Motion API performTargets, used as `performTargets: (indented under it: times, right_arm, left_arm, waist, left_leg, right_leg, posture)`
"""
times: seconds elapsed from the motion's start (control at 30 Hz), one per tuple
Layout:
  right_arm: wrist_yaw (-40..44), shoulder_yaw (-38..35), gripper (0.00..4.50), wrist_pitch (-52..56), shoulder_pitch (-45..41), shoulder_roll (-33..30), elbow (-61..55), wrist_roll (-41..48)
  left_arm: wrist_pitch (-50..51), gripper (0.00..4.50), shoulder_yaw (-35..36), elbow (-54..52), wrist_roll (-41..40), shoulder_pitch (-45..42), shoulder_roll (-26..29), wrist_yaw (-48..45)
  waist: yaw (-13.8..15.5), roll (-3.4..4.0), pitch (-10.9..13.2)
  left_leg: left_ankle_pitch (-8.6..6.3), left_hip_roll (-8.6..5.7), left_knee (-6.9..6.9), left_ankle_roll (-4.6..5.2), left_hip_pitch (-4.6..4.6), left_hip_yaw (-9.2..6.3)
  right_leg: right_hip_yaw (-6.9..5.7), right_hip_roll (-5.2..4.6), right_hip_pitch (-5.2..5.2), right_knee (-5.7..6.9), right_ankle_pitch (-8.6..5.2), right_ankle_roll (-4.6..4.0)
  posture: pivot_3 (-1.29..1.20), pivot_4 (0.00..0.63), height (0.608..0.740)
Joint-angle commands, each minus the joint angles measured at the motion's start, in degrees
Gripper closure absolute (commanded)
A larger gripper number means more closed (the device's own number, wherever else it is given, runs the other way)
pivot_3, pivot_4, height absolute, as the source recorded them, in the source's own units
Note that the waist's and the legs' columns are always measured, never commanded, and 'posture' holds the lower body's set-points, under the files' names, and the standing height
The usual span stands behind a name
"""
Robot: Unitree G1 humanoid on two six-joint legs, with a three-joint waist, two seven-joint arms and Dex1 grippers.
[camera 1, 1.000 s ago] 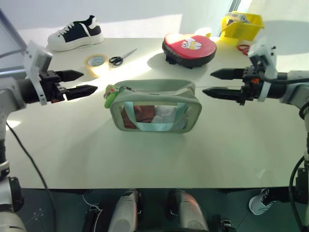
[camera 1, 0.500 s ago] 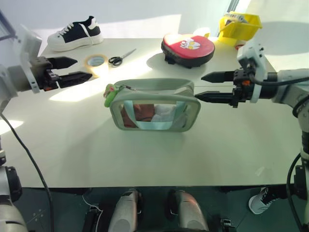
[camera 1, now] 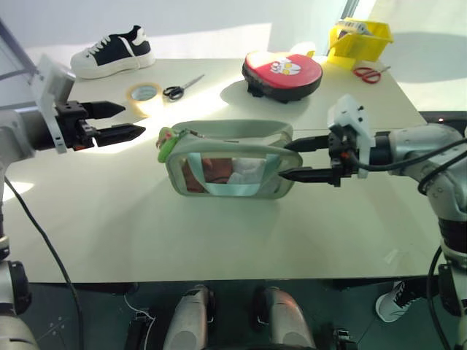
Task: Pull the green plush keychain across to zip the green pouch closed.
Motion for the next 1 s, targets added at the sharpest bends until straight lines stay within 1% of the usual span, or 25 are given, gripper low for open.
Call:
performTargets:
  times: [0.03,0.1,0.13,0.2,0.33,0.43,0.53,0.63,0.67,0.7,0.73,0.77,0.87,0.9,1.0]
  right_arm:
    - [-0.35,0.23,2.98,-2.72,-0.21,0.56,0.51,-1.73]
    - [-0.28,0.56,4.02,-3.1,-0.59,0.73,0.42,-2.07]
    - [-0.14,0.65,4.47,-3.32,-0.68,0.71,0.39,-2.24]
    - [-0.3,1.01,4.47,-4.23,-0.77,0.68,0.45,-3.14]
    - [-0.94,1.13,4.47,-4.11,-1.48,1.26,0.5,-3.62]
    - [-0.86,1.23,4.47,-3.78,-1.68,1.54,0.11,-3.61]
    - [-0.9,1.41,4.47,-3.61,-1.7,1.83,-0.05,-3.73]
    - [-1.28,1.36,4.5,-3.06,-1.86,2.46,-0.42,-3.58]
    - [-1.32,1.39,4.5,-3.06,-1.8,2.56,-0.51,-3.65]
    - [-1.35,1.49,4.5,-3.2,-1.74,2.66,-0.46,-3.79]
    - [-1.38,1.55,4.5,-3.28,-1.73,2.72,-0.41,-3.89]
    - [-1.45,1.57,4.5,-3.39,-1.74,2.78,-0.35,-4.0]
    - [-1.79,1.55,4.5,-3.38,-2.01,3.1,-0.13,-4.08]
    - [-1.91,1.59,4.5,-3.43,-2.05,3.17,-0.11,-4.15]
    - [-2.16,1.6,4.5,-3.83,-1.99,3.22,0.16,-4.48]
  left_arm:
    - [0.06,0.0,1.14,-1.65,-0.69,-0.71,-0.12,0.83]
    - [0.29,0.0,0.91,-1.72,-0.83,-0.33,-0.32,0.82]
    - [0.52,0.0,0.91,-1.8,-0.98,0.03,-0.47,0.89]
    - [1.16,0.0,1.25,-1.67,-1.46,0.76,-1.25,1.39]
    - [2.36,0.0,1.09,-2.3,-2.28,2.52,-4.22,3.27]
    - [1.79,0.0,0.26,-2.7,-1.48,3.88,-6.25,4.61]
    - [0.28,0.0,-0.53,-1.32,0.45,3.57,-9.5,8.22]
    - [-1.26,0.86,-0.79,0.76,1.74,2.53,-11.61,10.05]
    - [-1.27,1.3,-0.73,1.07,1.74,2.14,-11.99,10.4]
    - [-0.72,1.95,-0.45,1.22,1.06,1.47,-12.38,10.44]
    - [-0.15,2.29,-0.22,1.16,0.36,0.95,-12.66,10.36]
    - [0.64,2.76,-0.04,0.62,-0.6,0.68,-12.86,9.99]
    - [1.99,4.39,-0.54,-1.22,-2.1,1.04,-13.04,8.88]
    - [2.18,4.47,-0.59,-1.5,-2.33,1.17,-13.08,8.78]
    - [1.61,4.47,-0.74,-1.88,-2.14,1.11,-13.1,8.99]
  waist:
    - [0.0,0.0,0.0]
    - [0.0,-0.01,0.0]
    - [0.01,-0.01,0.0]
    - [0.01,-0.01,0.0]
    - [0.01,-0.01,-0.01]
    - [0.0,-0.01,0.0]
    - [0.05,-0.01,-0.01]
    - [0.02,-0.02,0.0]
    - [0.02,-0.02,-0.01]
    - [0.01,-0.02,-0.01]
    - [0.0,-0.03,-0.01]
    - [-0.02,-0.03,-0.01]
    - [-0.09,-0.03,-0.01]
    - [-0.09,-0.03,-0.01]
    - [-0.01,-0.03,-0.01]
  left_leg:
    - [0.0,0.0,0.0,0.0,0.01,0.02]
    - [0.01,0.01,0.0,0.0,0.01,0.04]
    - [0.01,0.02,0.0,0.0,0.01,0.05]
    - [0.01,0.03,0.0,0.0,0.02,0.09]
    - [0.01,0.1,0.07,0.0,0.04,0.15]
    - [0.01,0.2,0.27,0.0,0.02,0.15]
    - [0.0,0.24,0.48,0.0,0.02,0.14]
    - [0.0,0.26,0.6,-0.01,0.02,0.13]
    - [0.0,0.26,0.62,-0.01,0.02,0.13]
    - [0.0,0.27,0.63,-0.01,0.02,0.13]
    - [0.0,0.27,0.63,-0.01,0.02,0.13]
    - [0.0,0.27,0.63,-0.01,0.01,0.13]
    - [0.0,0.27,0.62,-0.01,0.01,0.15]
    - [0.0,0.27,0.62,-0.01,0.02,0.16]
    - [0.0,0.27,0.62,-0.01,0.02,0.16]
  right_leg:
    - [0.02,0.0,0.0,0.0,0.0,0.0]
    - [0.03,0.03,-0.01,0.04,0.01,0.01]
    - [0.05,0.04,-0.02,0.07,0.03,-0.01]
    - [0.07,0.06,-0.04,0.12,0.13,-0.18]
    - [0.12,0.13,-0.04,0.17,0.13,-0.17]
    - [0.14,0.21,-0.02,0.21,0.17,-0.23]
    - [0.18,0.22,-0.03,0.38,0.17,-0.25]
    - [0.21,0.21,-0.03,0.45,0.16,-0.27]
    - [0.22,0.21,-0.03,0.47,0.16,-0.28]
    - [0.22,0.21,-0.04,0.47,0.17,-0.29]
    - [0.23,0.21,-0.05,0.49,0.2,-0.34]
    - [0.24,0.21,-0.07,0.5,0.23,-0.38]
    - [0.25,0.21,-0.09,0.56,0.28,-0.42]
    - [0.26,0.21,-0.1,0.57,0.29,-0.42]
    - [0.25,0.22,-0.12,0.62,0.29,-0.42]
  posture:
    - [0.0,0.15,0.74]
    - [0.0,0.15,0.74]
    - [0.0,0.15,0.74]
    - [0.0,0.15,0.74]
    - [0.0,0.15,0.74]
    - [0.0,0.15,0.74]
    - [0.0,0.15,0.74]
    - [0.0,0.15,0.74]
    - [0.0,0.15,0.74]
    - [0.0,0.15,0.74]
    - [0.0,0.15,0.74]
    - [0.0,0.15,0.74]
    - [0.0,0.15,0.74]
    - [0.0,0.15,0.74]
    - [0.0,0.15,0.74]
